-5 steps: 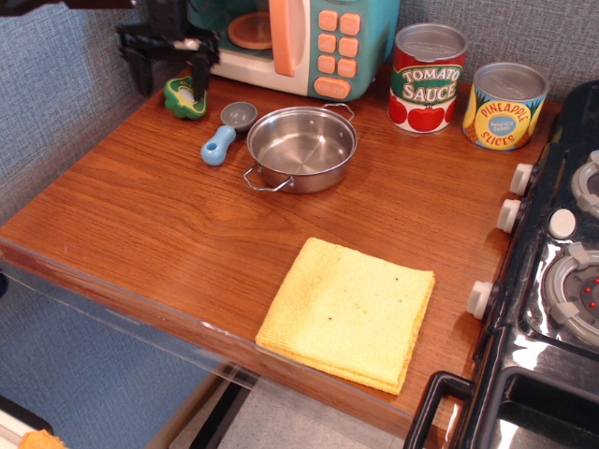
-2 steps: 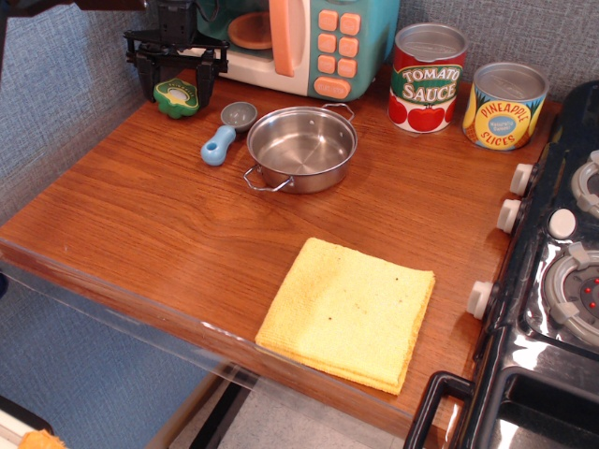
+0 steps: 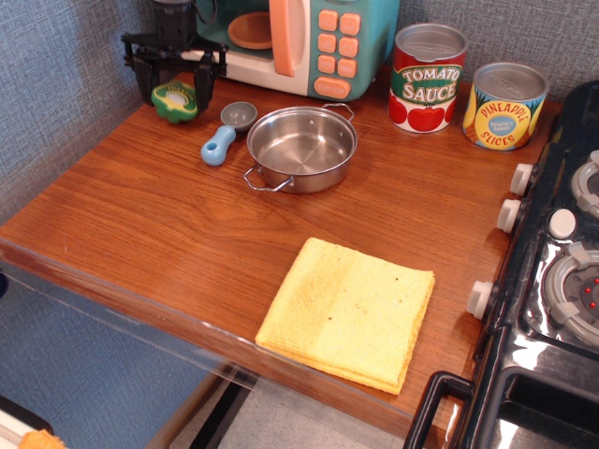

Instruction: Move the green pepper onto the yellow towel

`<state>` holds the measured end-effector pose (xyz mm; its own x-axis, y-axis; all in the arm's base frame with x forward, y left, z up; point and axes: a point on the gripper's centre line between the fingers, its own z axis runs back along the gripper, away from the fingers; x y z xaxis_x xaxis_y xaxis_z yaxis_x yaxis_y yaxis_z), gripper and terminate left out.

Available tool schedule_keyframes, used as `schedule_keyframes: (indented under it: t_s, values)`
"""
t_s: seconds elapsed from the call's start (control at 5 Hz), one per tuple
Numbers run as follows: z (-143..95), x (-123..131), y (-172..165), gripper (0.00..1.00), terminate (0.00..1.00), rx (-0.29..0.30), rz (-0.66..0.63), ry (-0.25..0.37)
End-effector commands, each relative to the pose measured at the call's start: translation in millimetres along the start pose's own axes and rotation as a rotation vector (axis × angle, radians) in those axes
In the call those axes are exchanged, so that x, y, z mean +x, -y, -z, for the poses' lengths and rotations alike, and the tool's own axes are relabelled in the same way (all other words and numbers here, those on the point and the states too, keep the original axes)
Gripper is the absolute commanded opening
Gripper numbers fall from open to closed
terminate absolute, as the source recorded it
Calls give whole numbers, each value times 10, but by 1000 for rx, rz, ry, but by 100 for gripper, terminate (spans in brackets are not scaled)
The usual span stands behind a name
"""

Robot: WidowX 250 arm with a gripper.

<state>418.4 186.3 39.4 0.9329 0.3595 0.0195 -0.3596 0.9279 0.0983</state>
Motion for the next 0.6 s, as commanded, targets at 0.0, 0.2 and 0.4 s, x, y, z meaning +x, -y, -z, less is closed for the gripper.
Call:
schedule_keyframes:
  t_s: [0.0, 0.2, 0.4]
  values:
    - [-1103, -660, 134, 0, 0, -123, 175, 215]
    - [-889, -1200, 399, 0, 0, -124, 389, 154]
    - [-684, -1664, 708, 0, 0, -77, 549, 135]
